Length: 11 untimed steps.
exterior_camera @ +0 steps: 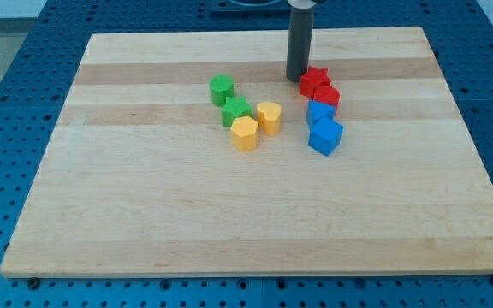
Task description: Move your arm left of the red circle
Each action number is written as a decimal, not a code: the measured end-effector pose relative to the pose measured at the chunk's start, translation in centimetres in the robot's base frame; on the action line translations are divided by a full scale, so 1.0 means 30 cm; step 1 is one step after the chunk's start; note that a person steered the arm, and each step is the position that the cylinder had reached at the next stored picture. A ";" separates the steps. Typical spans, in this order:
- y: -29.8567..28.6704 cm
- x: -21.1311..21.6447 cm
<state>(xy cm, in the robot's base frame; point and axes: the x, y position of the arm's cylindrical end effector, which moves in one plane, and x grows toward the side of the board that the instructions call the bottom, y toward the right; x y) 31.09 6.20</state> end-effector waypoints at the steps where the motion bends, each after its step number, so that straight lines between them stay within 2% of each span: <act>1: 0.000 0.000; 4: 0.000 -0.050; 5: 0.046 -0.096; 6: 0.149 -0.075; 7: 0.229 0.006; 9: 0.261 0.192; 11: 0.251 0.218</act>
